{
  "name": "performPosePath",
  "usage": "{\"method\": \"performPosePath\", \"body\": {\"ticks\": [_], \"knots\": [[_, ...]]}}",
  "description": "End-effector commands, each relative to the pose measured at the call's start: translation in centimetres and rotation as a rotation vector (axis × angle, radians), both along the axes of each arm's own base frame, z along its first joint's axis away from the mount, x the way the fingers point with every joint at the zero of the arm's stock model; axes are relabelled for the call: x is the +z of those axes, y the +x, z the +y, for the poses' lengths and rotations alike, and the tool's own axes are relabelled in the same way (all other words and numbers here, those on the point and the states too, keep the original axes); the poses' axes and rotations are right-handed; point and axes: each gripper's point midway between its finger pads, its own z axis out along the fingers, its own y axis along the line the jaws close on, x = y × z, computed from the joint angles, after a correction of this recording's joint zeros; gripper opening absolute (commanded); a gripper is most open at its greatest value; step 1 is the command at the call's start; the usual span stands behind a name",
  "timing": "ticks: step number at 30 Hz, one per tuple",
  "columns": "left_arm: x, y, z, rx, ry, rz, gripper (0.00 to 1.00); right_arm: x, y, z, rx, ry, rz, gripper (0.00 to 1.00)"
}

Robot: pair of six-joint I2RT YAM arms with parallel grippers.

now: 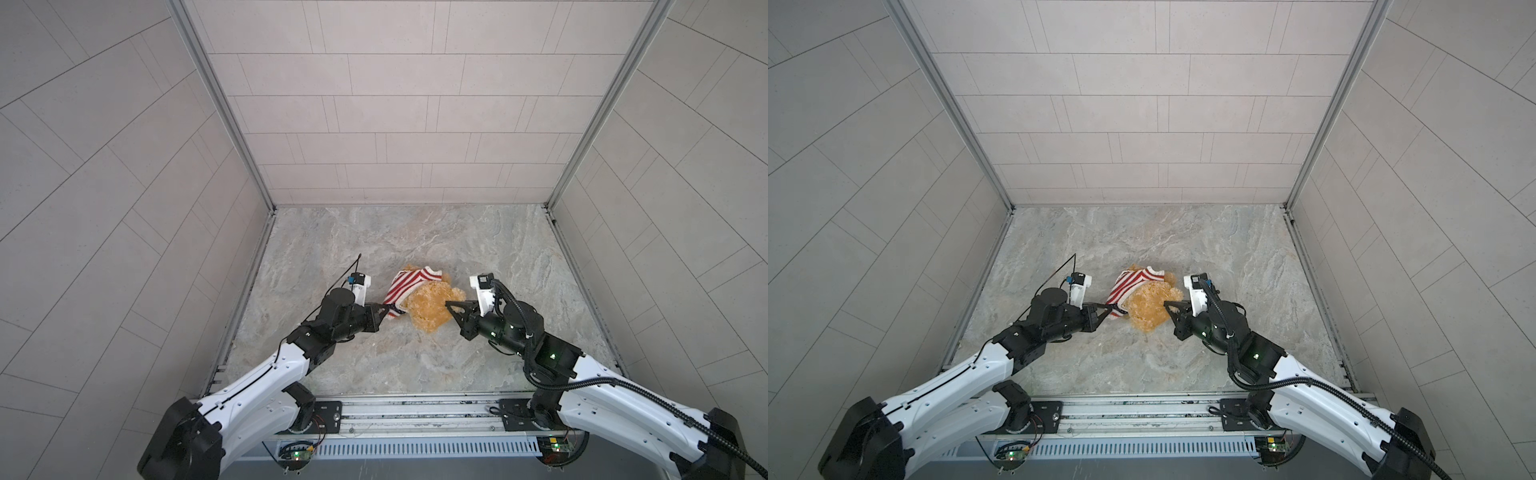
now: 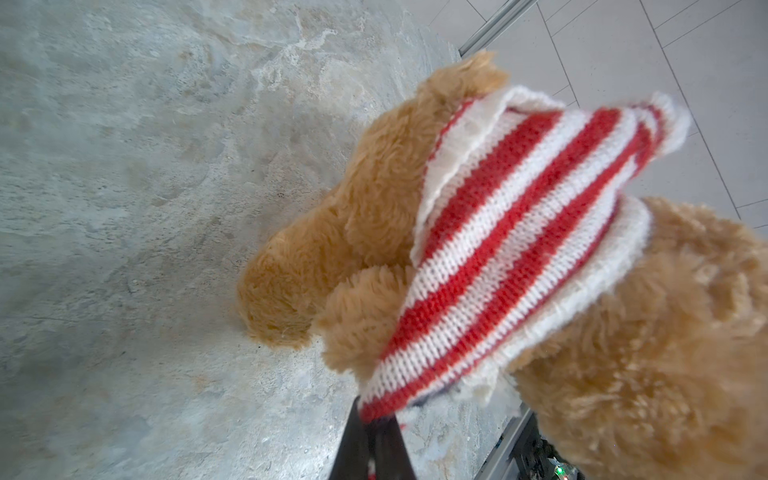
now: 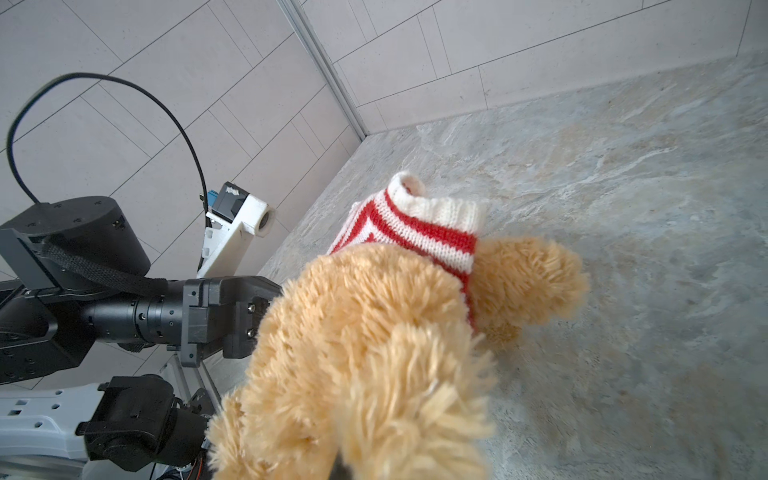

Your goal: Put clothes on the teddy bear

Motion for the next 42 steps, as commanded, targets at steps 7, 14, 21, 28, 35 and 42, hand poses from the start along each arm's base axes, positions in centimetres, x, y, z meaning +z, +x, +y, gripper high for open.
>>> {"method": "performPosePath", "body": {"ticks": [7,14,21,28,35,42], "knots": [[4.9,-1.4,-3.3,-0.149,0.031,-0.152,0.25,4.2,0.7,-0.6,-0.065,0.121,-0.072,0.00],[8.6,-4.6,-4.4,-0.290,0.118,-0.351,0.55,5.1,1.0,-1.7,-0.139,0.165,-0.076,0.00],[9.9,-5.5,-7.5,-0.364,0.137,-0.448,0.66,4.9,1.3,-1.3,-0.145,0.184,-0.058,0.00],[10.0,-4.0,-11.0,-0.379,0.153,-0.461,0.64,4.7,1.1,-1.3,-0.146,0.186,-0.049,0.00],[8.8,-3.6,-11.8,-0.380,0.173,-0.425,0.36,4.8,1.0,-1.9,-0.168,0.176,-0.063,0.00],[9.8,-3.6,-11.2,-0.373,0.189,-0.442,0.00,4.8,0.8,-2.0,-0.154,0.131,-0.072,0.00]]}}
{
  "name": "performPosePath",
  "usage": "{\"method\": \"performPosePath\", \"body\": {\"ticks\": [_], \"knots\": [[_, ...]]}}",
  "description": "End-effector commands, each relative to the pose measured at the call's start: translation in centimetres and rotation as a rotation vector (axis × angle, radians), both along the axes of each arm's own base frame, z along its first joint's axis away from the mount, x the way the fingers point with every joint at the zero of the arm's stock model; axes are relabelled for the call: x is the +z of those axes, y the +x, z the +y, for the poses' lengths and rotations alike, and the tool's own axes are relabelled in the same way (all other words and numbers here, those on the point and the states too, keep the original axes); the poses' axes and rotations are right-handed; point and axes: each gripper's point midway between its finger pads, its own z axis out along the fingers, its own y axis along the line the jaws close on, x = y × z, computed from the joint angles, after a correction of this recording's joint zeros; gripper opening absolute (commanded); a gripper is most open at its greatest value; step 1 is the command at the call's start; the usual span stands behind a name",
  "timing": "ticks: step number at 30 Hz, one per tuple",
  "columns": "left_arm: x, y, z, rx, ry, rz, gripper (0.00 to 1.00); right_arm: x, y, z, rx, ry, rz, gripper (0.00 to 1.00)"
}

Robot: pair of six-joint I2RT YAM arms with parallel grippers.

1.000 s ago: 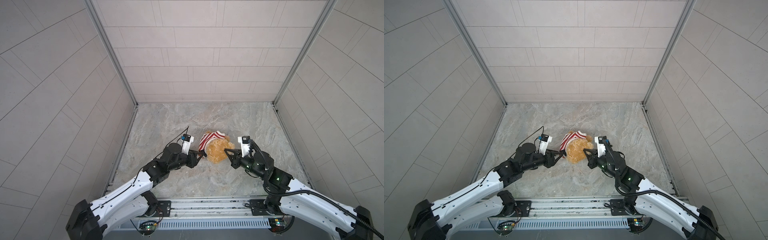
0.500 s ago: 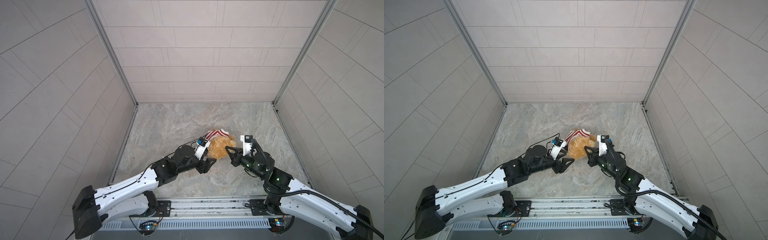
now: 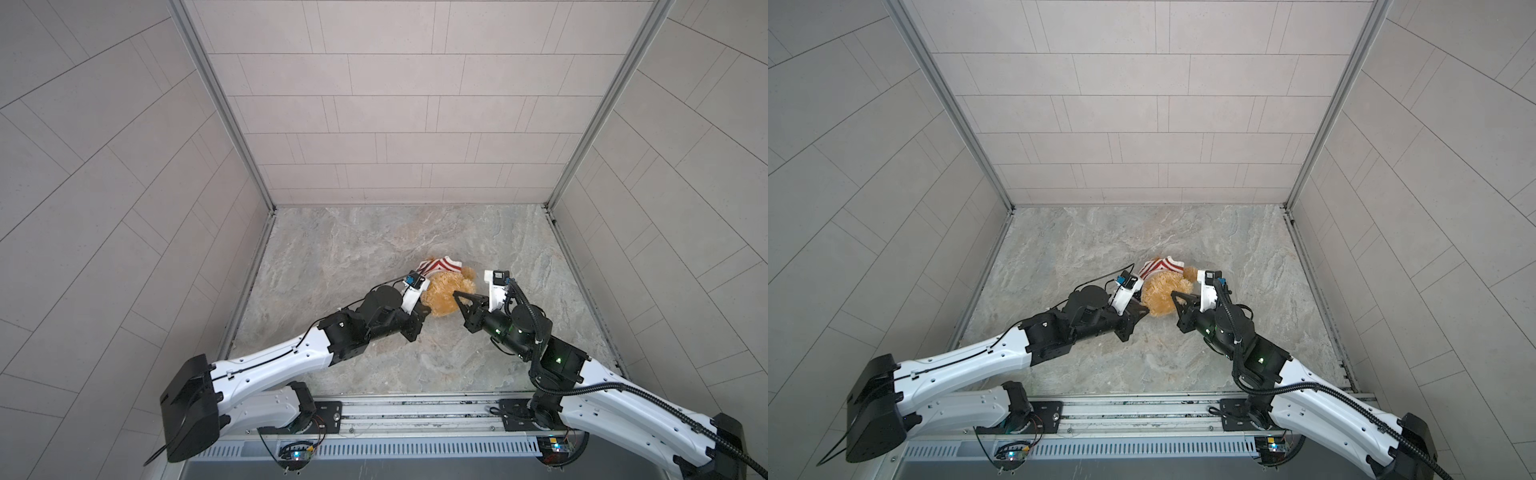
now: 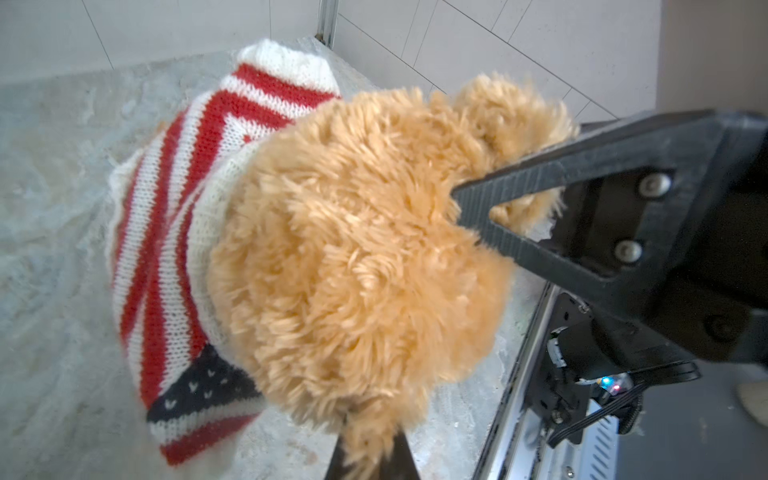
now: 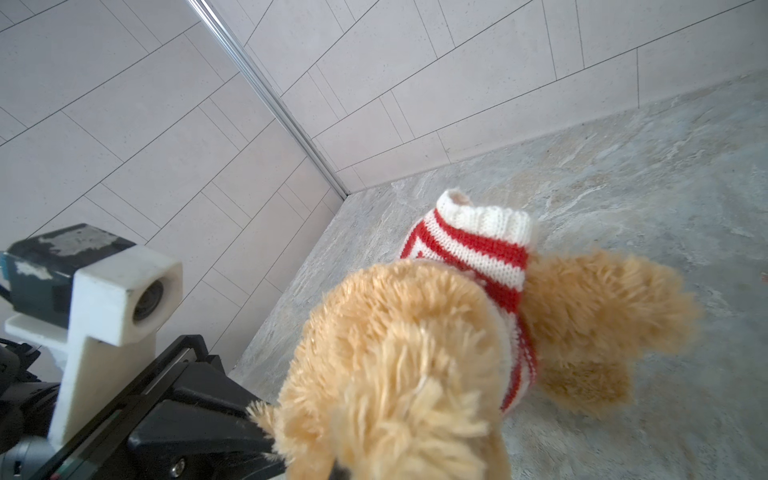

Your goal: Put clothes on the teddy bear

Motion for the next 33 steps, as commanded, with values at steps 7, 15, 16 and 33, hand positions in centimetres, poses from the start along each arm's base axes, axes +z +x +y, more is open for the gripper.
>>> {"method": "performPosePath", "body": {"ticks": [7,15,16,33], "knots": [[5.2,-0.1,1.4,-0.049,-0.069,-0.037,0.00,2.2,-1.2,-0.8,0.039,-0.111,-0.079,0.29],[6.2,-2.2,2.0,-0.223,-0.014,0.040,0.00,3.1,-3.9,1.5,0.271,-0.214,-0.213,0.60],[6.3,-2.6,1.9,-0.248,-0.015,0.052,0.00,3.2,-4.2,1.8,0.301,-0.225,-0.228,0.61],[5.3,-4.2,1.6,-0.338,0.015,0.119,0.00,1.3,-5.9,4.7,0.530,-0.529,-0.337,0.64]]}}
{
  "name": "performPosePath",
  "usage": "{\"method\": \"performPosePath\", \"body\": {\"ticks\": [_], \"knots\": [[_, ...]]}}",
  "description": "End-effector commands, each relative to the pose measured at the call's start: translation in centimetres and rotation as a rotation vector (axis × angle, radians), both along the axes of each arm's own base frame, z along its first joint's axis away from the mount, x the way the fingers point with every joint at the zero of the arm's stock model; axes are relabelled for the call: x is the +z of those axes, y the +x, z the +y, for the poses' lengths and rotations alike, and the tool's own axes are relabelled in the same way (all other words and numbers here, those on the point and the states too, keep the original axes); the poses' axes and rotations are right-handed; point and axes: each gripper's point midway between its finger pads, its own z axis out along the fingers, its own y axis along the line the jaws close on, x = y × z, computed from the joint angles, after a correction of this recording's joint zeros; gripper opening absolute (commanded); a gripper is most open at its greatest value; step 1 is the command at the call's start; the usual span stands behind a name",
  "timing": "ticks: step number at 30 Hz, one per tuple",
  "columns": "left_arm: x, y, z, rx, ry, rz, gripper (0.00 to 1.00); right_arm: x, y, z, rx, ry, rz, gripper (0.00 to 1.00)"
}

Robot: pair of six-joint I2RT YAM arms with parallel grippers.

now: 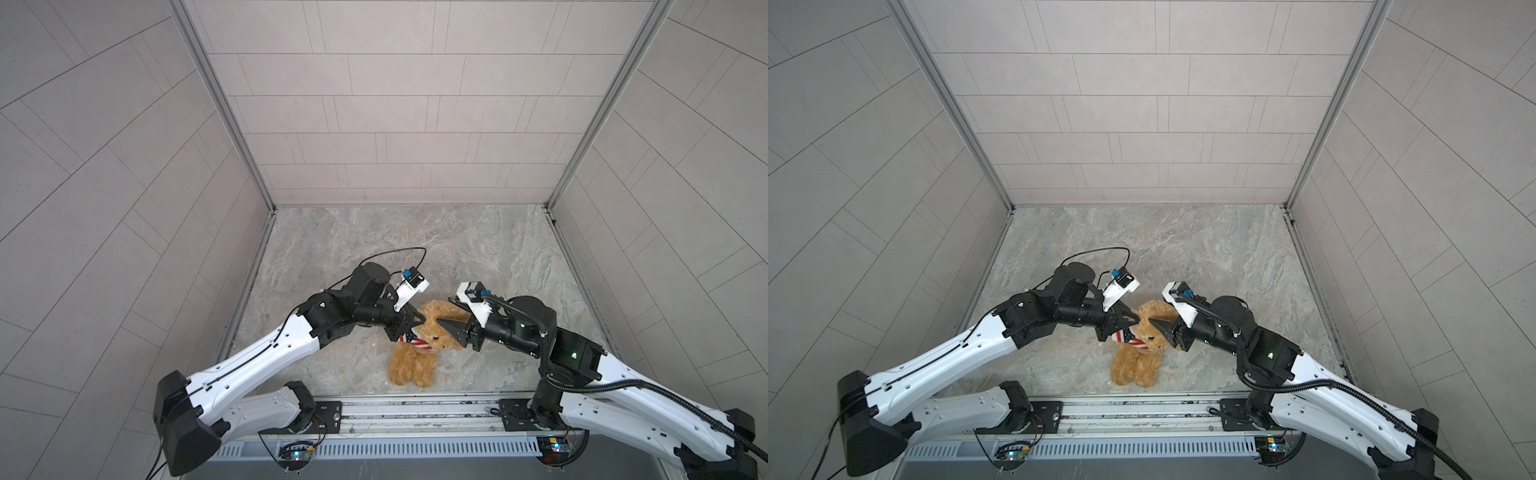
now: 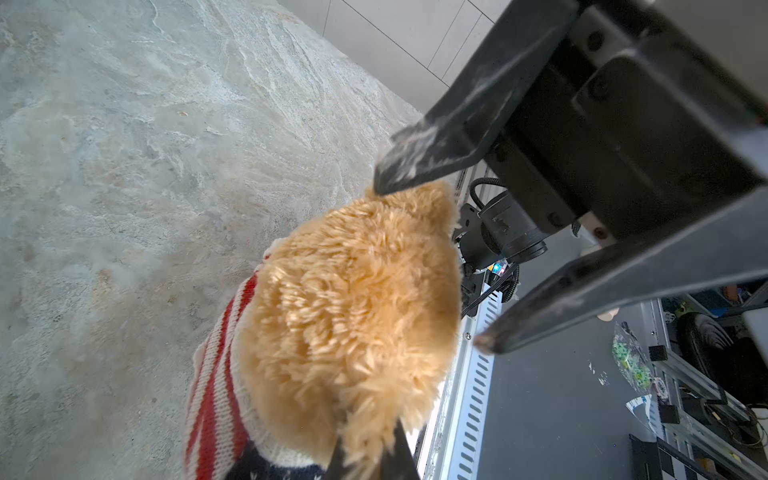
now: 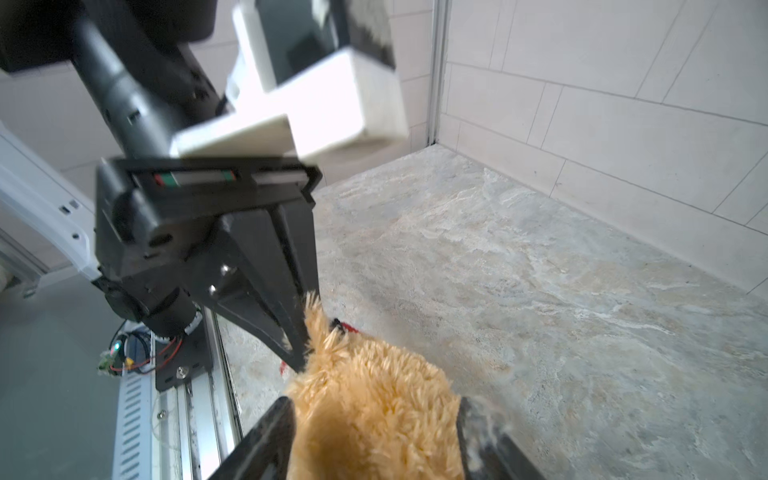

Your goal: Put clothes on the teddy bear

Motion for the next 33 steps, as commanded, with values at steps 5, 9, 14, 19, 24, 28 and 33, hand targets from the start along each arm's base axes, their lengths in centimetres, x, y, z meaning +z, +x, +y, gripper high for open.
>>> {"method": "performPosePath", "body": {"ticks": [5,9,14,19,24,28,33], "knots": [[1.8,0.2,-0.4,-0.017,-0.042,-0.042,0.00,-2.4,-1.1,1.1,0.122,-0.139,0.016,0.63],[2.2,0.2,-0.6,-0.020,-0.060,-0.049,0.00,-3.5,-0.7,0.9,0.098,-0.182,0.024,0.61],[2.2,0.8,-0.6,0.015,-0.059,-0.053,0.00,-4.5,-0.1,0.9,0.081,-0.219,0.039,0.44],[1.7,2.5,0.1,0.141,-0.067,-0.040,0.00,-3.8,0.5,0.8,0.042,-0.191,0.010,0.16],[1.0,4.3,3.4,0.303,-0.130,0.014,0.30,-3.3,0.7,0.6,0.018,-0.139,-0.011,0.00],[-0.6,5.2,6.3,0.426,-0.171,0.074,0.29,-3.3,1.0,0.3,-0.007,-0.130,-0.020,0.00],[-3.3,4.9,7.0,0.461,-0.210,0.172,0.33,-2.9,1.1,0.2,-0.024,-0.091,-0.029,0.00]]}}
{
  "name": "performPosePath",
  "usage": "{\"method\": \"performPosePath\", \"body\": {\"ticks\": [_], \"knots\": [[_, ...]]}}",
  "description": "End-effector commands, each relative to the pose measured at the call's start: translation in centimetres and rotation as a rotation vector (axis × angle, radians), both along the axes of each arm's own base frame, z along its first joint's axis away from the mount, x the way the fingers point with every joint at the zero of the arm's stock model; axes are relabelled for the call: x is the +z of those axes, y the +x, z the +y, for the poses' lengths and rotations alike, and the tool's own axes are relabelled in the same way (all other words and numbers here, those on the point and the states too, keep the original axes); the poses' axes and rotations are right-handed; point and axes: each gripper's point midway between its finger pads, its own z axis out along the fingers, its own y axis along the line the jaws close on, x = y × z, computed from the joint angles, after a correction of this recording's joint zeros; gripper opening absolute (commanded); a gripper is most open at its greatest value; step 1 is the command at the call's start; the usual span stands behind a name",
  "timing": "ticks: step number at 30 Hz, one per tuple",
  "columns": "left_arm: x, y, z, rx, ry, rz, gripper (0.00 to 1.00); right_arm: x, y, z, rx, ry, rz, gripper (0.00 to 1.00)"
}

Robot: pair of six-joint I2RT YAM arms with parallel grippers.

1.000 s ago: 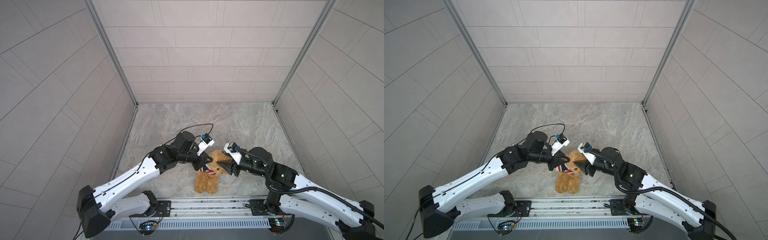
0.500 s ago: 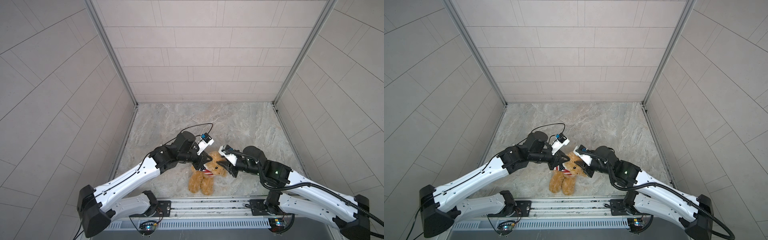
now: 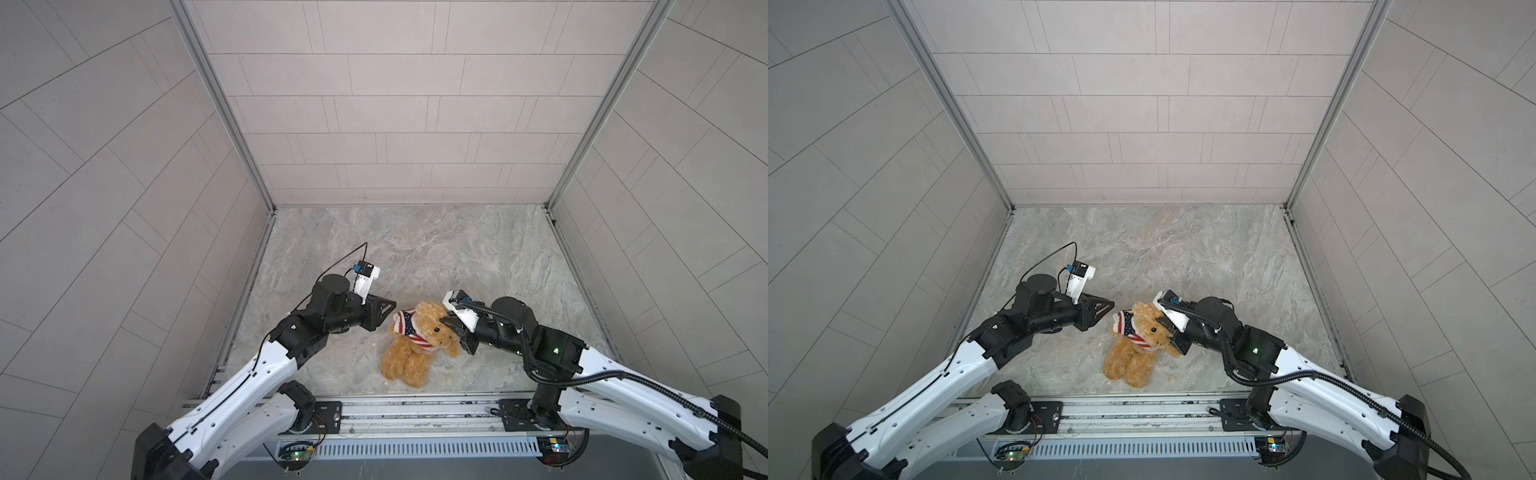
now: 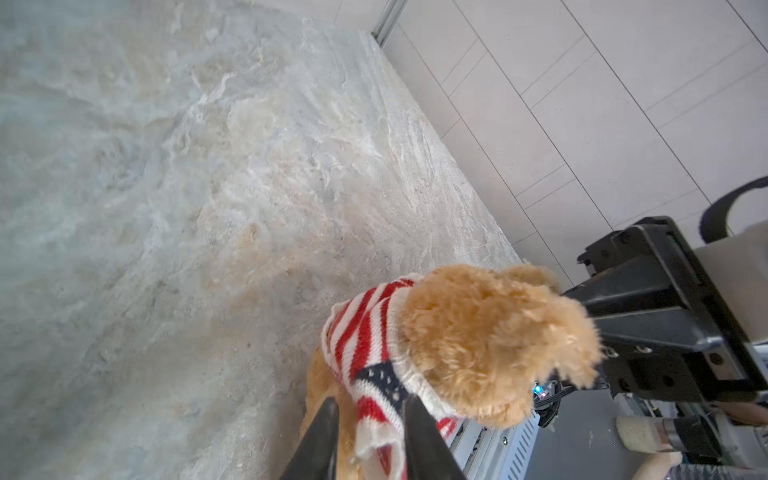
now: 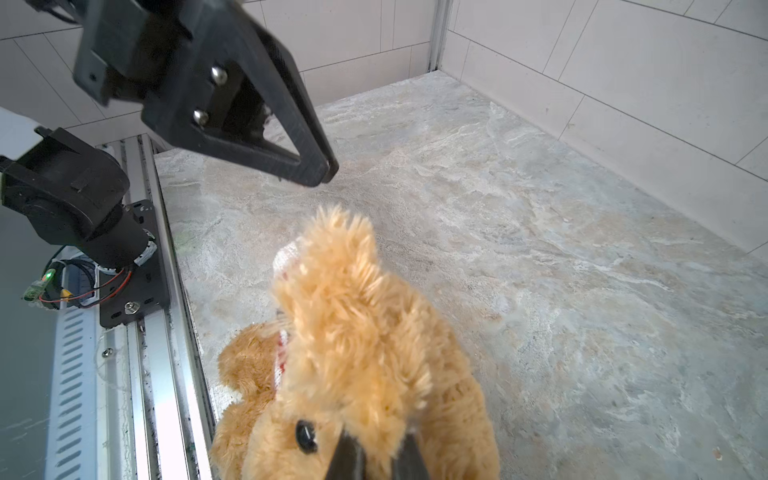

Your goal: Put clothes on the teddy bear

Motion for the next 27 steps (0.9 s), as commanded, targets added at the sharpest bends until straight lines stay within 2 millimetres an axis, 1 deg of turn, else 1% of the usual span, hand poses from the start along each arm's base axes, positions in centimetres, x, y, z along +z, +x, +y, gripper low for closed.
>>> {"method": "performPosePath", "body": {"ticks": [1,5,10,12,14,16,17,18,19,20,24,26,27], "knots": [[-0.4,-0.4,-0.6,-0.004,-0.090,0.054,0.35,2.1,0.4,0.2,-0.019,0.075,-0.053,0.00],[-0.7,-1.1,-1.4,-0.032,-0.107,0.057,0.39,2.3,0.6,0.1,-0.028,0.080,-0.057,0.00],[-1.2,-1.7,-2.6,-0.072,-0.079,0.066,0.37,2.5,0.6,0.2,-0.028,0.090,-0.057,0.00],[-0.9,-1.9,-3.2,-0.092,-0.088,0.061,0.33,2.5,0.7,0.2,-0.032,0.089,-0.059,0.00],[-0.5,-2.0,-3.6,-0.105,-0.092,0.051,0.16,2.4,0.6,0.1,-0.034,0.086,-0.059,0.00],[0.1,-2.0,-3.7,-0.112,-0.100,0.038,0.04,2.4,0.6,0.0,-0.035,0.082,-0.061,0.00],[0.5,-2.0,-3.8,-0.115,-0.107,0.029,0.01,2.5,0.6,-0.1,-0.036,0.082,-0.062,0.00],[0.9,-2.0,-3.9,-0.117,-0.117,0.023,0.00,2.5,0.6,-0.1,-0.036,0.085,-0.066,0.00],[1.5,-2.0,-4.1,-0.125,-0.133,0.016,0.00,1.2,0.6,-0.2,-0.039,0.065,-0.051,0.00],[2.3,-2.0,-4.4,-0.132,-0.158,0.009,0.00,0.9,0.6,-0.2,-0.042,0.063,-0.051,0.00],[5.3,-2.0,-6.5,-0.177,-0.262,-0.013,0.00,0.5,0.8,0.1,-0.044,0.080,-0.047,0.00],[6.1,-2.3,-7.8,-0.201,-0.285,-0.022,0.00,0.5,0.8,0.3,-0.041,0.100,-0.047,0.00],[6.2,-2.3,-8.4,-0.209,-0.285,-0.020,0.01,0.5,0.8,0.3,-0.041,0.109,-0.051,0.00]]}}
